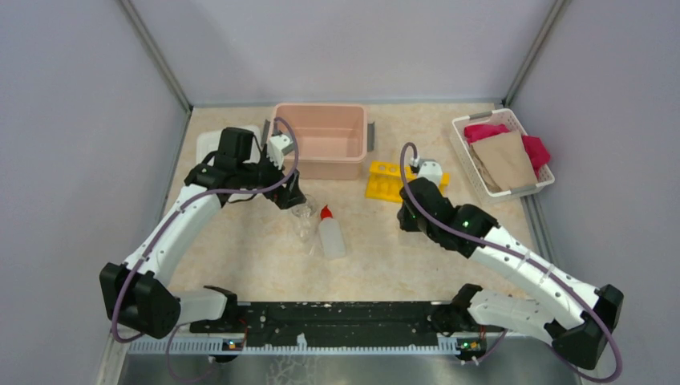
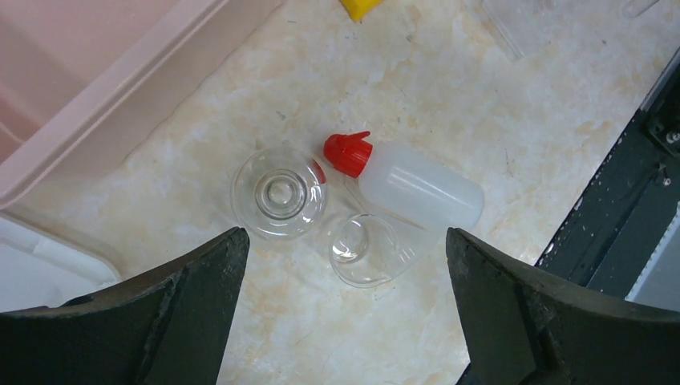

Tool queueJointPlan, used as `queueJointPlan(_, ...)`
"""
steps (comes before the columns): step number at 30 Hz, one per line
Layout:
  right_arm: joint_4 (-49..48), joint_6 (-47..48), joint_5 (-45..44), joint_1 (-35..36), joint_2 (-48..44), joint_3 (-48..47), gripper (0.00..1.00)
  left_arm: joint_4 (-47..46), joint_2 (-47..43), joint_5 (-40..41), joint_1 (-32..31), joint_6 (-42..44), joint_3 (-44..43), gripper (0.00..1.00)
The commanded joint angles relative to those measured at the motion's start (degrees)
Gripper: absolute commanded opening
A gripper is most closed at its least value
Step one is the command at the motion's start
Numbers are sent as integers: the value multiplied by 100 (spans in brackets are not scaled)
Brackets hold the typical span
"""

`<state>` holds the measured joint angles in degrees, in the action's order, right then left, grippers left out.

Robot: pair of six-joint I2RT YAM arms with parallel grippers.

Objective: Organize the chemistry lab equipment

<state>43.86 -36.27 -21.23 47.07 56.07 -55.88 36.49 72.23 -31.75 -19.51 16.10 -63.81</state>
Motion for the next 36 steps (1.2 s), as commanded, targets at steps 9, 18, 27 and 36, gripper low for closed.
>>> queueJointPlan(9, 214, -463, -1395, -14, -326, 897, 0, 8, 165, 304, 23, -507, -476, 99)
queueJointPlan(18, 52, -858, -1635, -14, 7, 1254, 0, -13, 134, 309, 45, -488, -511, 99)
queueJointPlan(27, -99, -963, -1662, -13, 110, 1475, 0, -64, 108, 300, 62, -459, -475, 99)
queueJointPlan(36, -276, -1022, -1677, -17, 108, 1672, 0, -79, 58, 309, 83, -425, -448, 99)
